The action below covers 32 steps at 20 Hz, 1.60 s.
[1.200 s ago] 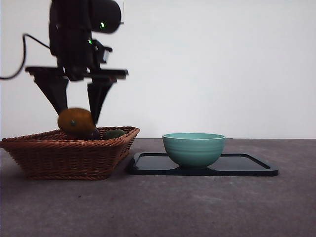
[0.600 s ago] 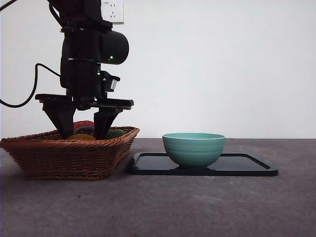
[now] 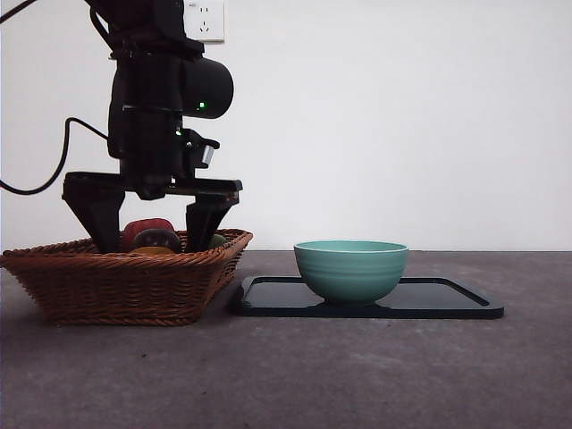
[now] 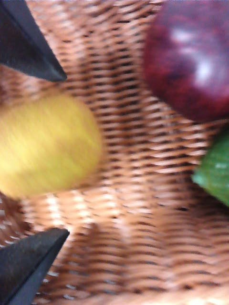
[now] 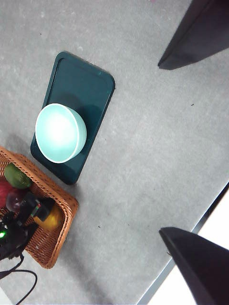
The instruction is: Pick up the wifruite, put it on the bowl, pick up the plate, put it on desk
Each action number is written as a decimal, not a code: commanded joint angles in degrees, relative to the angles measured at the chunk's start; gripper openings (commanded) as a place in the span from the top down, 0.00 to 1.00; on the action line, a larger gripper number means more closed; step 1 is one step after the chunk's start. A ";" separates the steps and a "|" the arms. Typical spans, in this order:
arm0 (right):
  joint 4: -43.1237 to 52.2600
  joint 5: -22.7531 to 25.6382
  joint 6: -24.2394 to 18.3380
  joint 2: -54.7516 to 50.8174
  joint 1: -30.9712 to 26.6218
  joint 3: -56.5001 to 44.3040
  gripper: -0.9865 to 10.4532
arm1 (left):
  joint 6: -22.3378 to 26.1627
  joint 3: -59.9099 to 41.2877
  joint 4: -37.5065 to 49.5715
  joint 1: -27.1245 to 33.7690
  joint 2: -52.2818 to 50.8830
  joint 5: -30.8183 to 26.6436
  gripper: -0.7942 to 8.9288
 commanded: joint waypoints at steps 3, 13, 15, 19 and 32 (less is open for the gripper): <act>0.79 0.02 0.55 0.22 0.33 0.55 0.41 | 1.66 5.42 -2.84 0.02 -2.23 0.17 0.40; 0.79 0.04 0.55 0.22 0.33 0.55 0.41 | 5.57 5.57 -10.45 -1.29 -27.10 9.66 0.40; 0.79 0.02 0.57 0.22 0.33 0.55 0.41 | 6.12 5.57 -12.07 -2.03 -32.41 12.61 0.40; 0.79 0.02 0.57 0.22 0.33 0.55 0.41 | 8.87 5.53 -17.66 -4.11 -40.92 14.75 0.40; 0.79 0.04 0.57 0.22 0.33 0.55 0.41 | 13.94 -13.70 -15.74 -6.01 -71.17 25.88 0.40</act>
